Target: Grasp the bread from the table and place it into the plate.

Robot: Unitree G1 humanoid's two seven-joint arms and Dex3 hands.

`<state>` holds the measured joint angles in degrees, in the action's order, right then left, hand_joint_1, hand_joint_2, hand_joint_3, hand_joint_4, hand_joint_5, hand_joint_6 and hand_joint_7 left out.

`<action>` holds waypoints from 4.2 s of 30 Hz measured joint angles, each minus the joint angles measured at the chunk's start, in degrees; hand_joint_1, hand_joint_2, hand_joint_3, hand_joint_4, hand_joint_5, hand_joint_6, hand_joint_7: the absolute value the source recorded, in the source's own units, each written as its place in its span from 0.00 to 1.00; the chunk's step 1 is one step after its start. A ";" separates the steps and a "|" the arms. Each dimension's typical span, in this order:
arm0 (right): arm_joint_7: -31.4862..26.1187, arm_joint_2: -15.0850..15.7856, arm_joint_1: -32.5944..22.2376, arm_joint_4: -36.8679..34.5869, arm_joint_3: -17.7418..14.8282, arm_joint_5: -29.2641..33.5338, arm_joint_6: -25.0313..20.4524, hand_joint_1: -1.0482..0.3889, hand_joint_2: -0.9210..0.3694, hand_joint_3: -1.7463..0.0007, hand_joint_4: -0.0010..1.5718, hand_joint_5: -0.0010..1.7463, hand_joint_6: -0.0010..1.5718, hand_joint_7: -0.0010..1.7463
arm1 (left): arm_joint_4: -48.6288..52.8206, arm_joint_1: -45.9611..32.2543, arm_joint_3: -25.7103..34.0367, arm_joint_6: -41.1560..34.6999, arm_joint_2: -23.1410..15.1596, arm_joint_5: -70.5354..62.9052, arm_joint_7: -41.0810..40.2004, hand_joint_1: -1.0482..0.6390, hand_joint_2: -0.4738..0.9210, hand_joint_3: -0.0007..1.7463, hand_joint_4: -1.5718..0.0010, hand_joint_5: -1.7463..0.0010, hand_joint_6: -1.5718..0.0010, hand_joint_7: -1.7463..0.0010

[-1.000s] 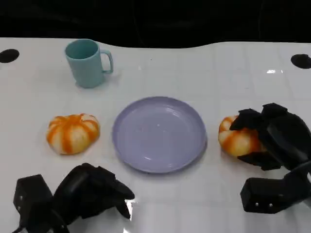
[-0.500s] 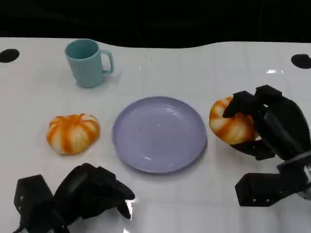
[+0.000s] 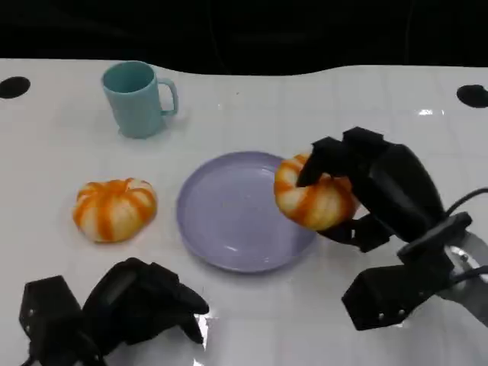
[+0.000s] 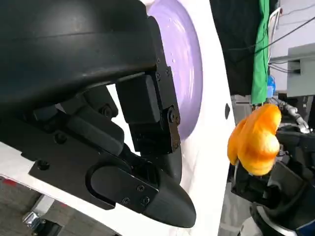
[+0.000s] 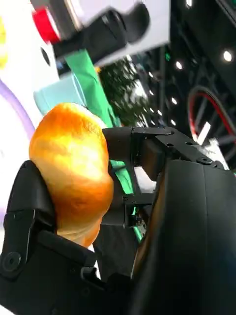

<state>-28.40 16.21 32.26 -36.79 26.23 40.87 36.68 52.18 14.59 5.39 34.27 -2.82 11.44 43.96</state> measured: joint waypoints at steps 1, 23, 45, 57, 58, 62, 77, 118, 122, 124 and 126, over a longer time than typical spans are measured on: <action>0.72 -0.79 0.19 0.10 0.17 0.00 0.10 0.63 0.55 0.16 0.65 1.00 0.51 1.00 | 0.00 -0.01 0.00 0.01 0.01 0.00 0.07 0.00 0.95 0.00 0.22 0.46 0.00 0.98; 1.91 -10.27 9.83 -17.92 3.57 2.16 1.21 0.56 0.30 0.47 0.50 0.80 0.48 0.56 | -1.06 -0.61 -0.25 -0.13 0.01 0.03 0.39 0.00 0.95 0.00 0.22 0.47 0.01 0.98; 26.62 -1.63 2.47 2.86 2.82 1.73 -13.34 0.10 0.00 0.72 0.02 0.35 0.10 0.05 | -1.88 -1.73 -0.84 0.04 0.19 -0.19 -0.11 0.00 0.95 0.00 0.21 0.47 0.00 0.98; 31.66 3.23 -7.31 15.03 -0.32 -2.80 -14.04 0.11 0.00 0.75 0.04 0.32 0.11 0.03 | -1.67 -1.58 -0.99 0.13 0.28 -0.33 -0.36 0.00 0.96 0.00 0.21 0.48 0.00 0.98; 31.82 3.33 -7.58 15.16 -0.37 -2.88 -14.04 0.11 0.00 0.76 0.04 0.32 0.11 0.03 | -1.67 -1.57 -1.00 0.13 0.29 -0.37 -0.41 0.00 0.96 0.00 0.21 0.48 0.00 0.98; 29.94 3.52 -10.55 16.75 -2.78 -5.84 -11.14 0.22 0.00 0.79 0.22 0.38 0.27 0.10 | -1.69 -1.32 -1.20 0.19 0.61 -0.51 -0.63 0.00 0.96 0.00 0.21 0.48 0.00 0.98; 33.96 0.83 -31.91 28.68 -11.83 -30.69 -3.80 0.38 0.00 0.79 0.45 0.98 0.43 0.78 | -2.42 -1.29 -1.50 -0.43 0.61 -0.53 -0.65 0.00 0.96 0.00 0.19 0.47 0.00 0.98; 38.82 -5.08 -30.11 11.07 -17.20 -34.83 13.02 0.38 0.01 0.80 0.57 1.00 0.47 1.00 | 0.66 0.31 -0.92 0.23 -0.13 -0.47 -1.16 0.00 0.95 0.00 0.20 0.49 0.01 0.98; 38.88 -5.32 -30.07 10.86 -17.37 -34.78 13.10 0.38 0.01 0.81 0.57 1.00 0.47 1.00 | 1.21 0.40 -0.82 0.34 -0.13 -0.44 -0.62 0.00 0.95 0.00 0.20 0.49 0.01 0.98; 38.88 -5.41 -29.84 10.50 -17.52 -34.72 13.18 0.38 0.01 0.81 0.57 1.00 0.47 1.00 | 1.24 0.45 -0.74 0.37 -0.13 -0.40 -0.60 0.00 0.95 0.00 0.20 0.49 0.01 0.98; 38.88 -5.43 -29.60 10.13 -17.60 -34.62 13.32 0.38 0.00 0.81 0.57 1.00 0.47 1.00 | 1.24 0.50 -0.69 0.37 -0.13 -0.26 -0.59 0.00 0.95 0.00 0.20 0.49 0.01 0.98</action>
<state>10.48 10.77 2.66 -26.66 8.63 6.24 50.00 53.43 15.09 4.70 34.63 -2.95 11.18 43.37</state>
